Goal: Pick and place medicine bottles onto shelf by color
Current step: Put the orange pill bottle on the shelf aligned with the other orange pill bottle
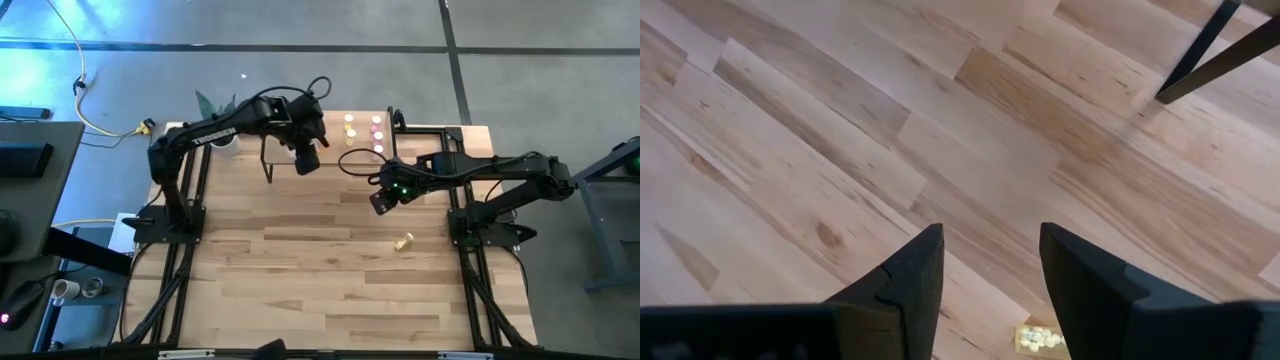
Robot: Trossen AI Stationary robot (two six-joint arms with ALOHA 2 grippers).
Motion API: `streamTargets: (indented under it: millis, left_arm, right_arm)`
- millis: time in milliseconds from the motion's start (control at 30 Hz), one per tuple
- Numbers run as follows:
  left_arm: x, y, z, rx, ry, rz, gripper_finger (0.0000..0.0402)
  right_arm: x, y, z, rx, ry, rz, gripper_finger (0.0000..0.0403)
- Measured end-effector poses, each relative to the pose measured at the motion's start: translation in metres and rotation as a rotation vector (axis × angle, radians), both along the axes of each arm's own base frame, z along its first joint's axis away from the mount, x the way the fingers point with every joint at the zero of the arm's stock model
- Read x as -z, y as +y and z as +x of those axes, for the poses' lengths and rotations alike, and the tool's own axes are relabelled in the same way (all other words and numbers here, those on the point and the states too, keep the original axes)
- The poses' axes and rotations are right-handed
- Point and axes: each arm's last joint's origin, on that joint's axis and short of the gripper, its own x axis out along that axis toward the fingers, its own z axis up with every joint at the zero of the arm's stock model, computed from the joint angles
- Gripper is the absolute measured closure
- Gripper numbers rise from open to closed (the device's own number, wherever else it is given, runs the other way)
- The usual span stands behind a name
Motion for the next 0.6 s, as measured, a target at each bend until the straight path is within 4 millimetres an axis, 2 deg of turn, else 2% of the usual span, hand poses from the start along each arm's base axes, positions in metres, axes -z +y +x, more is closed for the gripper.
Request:
streamTargets:
  millis: [267, 600]
  left_arm:
    - [0.015, 0.005, 0.01, 0.002, 0.026, -0.013, 0.0275]
    - [0.015, 0.006, 0.012, 0.008, 0.015, -0.004, 0.0275]
  right_arm:
    - [0.0, -0.001, 0.0, 0.008, -0.004, -0.018, 0.0244]
    - [0.0, -0.001, 0.0, 0.008, -0.005, -0.018, 0.0244]
